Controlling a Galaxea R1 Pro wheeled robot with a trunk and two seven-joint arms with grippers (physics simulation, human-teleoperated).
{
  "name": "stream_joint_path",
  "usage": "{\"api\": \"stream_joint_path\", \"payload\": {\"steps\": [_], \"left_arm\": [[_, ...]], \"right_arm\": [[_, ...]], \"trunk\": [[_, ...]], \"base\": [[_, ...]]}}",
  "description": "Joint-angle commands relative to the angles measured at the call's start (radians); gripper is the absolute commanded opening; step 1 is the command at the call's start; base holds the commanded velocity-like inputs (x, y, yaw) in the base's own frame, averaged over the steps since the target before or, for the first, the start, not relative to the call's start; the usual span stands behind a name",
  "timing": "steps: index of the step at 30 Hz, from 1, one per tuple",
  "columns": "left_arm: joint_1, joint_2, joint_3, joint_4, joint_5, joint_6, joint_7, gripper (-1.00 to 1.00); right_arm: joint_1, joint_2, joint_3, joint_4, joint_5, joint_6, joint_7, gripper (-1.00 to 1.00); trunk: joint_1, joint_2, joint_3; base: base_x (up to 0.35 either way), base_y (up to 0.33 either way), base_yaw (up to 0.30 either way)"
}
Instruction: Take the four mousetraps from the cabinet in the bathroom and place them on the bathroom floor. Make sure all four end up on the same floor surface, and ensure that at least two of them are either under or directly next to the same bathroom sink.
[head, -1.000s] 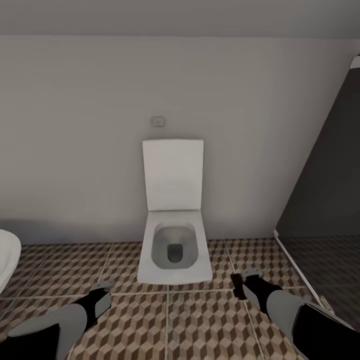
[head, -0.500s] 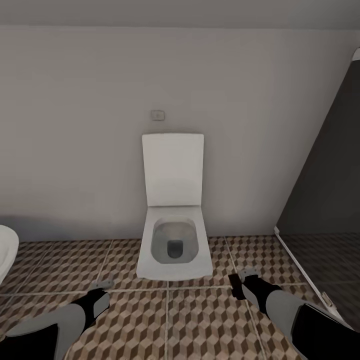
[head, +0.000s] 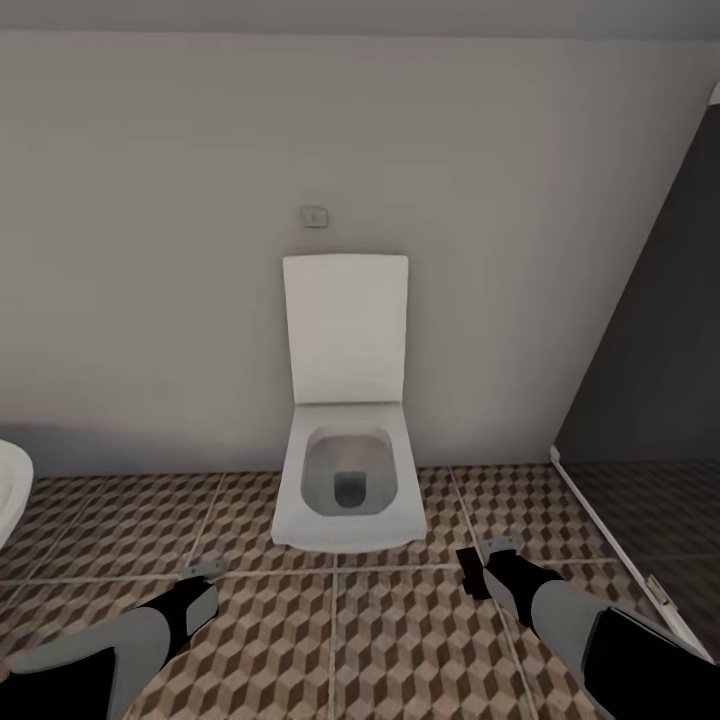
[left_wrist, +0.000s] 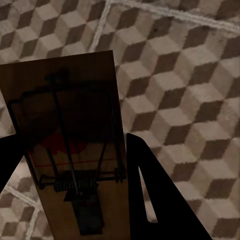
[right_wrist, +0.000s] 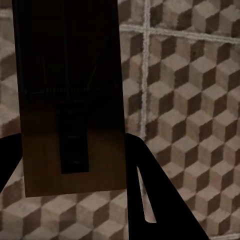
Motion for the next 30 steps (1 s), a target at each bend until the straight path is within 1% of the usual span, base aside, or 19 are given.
{"api": "stream_joint_path", "payload": {"steps": [1,24,30], "left_arm": [[-0.001,0.000,-0.009,-0.001,0.002,0.006,0.002,-1.00],[-0.001,0.001,-0.008,0.000,0.002,0.006,0.002,-1.00],[-0.001,0.002,-0.008,0.000,0.001,0.006,0.003,-1.00]], "right_arm": [[-0.001,0.000,0.009,-0.001,-0.013,0.004,-0.004,-1.00],[0.001,0.000,0.009,-0.001,-0.013,0.004,-0.004,-1.00],[0.001,0.000,0.009,-0.001,-0.013,0.003,-0.004,-1.00]], "trunk": [[0.004,-0.008,-0.004],[0.092,-0.169,-0.076],[0.095,-0.171,-0.099]], "base": [[0.000,0.000,0.000],[0.000,0.000,0.000],[0.000,0.000,0.000]]}}
